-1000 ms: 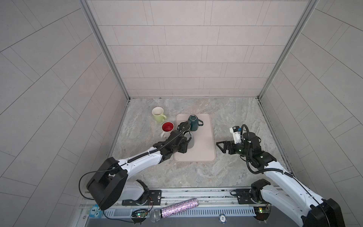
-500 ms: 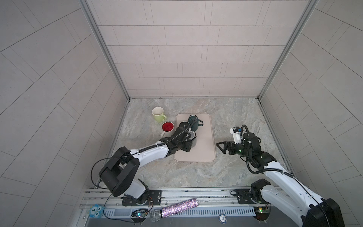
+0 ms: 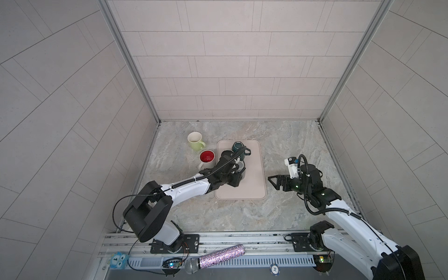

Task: Turn the mug right side up
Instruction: Move the mug to the tray.

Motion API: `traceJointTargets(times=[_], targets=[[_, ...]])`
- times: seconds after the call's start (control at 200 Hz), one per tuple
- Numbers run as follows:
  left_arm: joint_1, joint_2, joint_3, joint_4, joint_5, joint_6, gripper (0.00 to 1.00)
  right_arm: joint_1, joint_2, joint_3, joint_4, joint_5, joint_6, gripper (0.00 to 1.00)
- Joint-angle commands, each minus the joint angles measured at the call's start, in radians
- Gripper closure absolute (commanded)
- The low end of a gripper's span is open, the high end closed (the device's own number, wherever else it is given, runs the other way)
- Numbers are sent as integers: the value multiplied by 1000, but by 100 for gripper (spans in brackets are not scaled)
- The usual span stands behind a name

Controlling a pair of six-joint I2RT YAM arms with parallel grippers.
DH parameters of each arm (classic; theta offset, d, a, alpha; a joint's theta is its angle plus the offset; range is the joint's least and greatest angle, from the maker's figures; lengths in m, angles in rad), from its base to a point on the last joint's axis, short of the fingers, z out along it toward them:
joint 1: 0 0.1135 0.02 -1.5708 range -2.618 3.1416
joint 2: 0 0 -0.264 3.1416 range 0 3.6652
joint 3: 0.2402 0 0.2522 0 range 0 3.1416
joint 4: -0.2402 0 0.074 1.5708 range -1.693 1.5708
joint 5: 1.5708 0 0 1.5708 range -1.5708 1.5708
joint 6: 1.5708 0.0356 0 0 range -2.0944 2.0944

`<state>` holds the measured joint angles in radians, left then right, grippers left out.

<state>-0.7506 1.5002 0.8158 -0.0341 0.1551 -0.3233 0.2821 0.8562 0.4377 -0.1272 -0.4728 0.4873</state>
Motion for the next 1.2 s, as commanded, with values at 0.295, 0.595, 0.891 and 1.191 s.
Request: traceJointTargets(times=[0.295,0.595,0.891,1.191], targets=[[-20,-86,74,-83,-75,-43,44,-4,-26,-17,-10,-13,13,3],[2,-138,81,-207,-176,-2,48,-4,-21,-28,-2,-12,25,3],[42,-119,78,-234,-212,16,49,-4,-28,-41,7,-21,36,3],[54,-16,113,-203,-179,84,49,-4,-41,-49,2,-26,42,3]])
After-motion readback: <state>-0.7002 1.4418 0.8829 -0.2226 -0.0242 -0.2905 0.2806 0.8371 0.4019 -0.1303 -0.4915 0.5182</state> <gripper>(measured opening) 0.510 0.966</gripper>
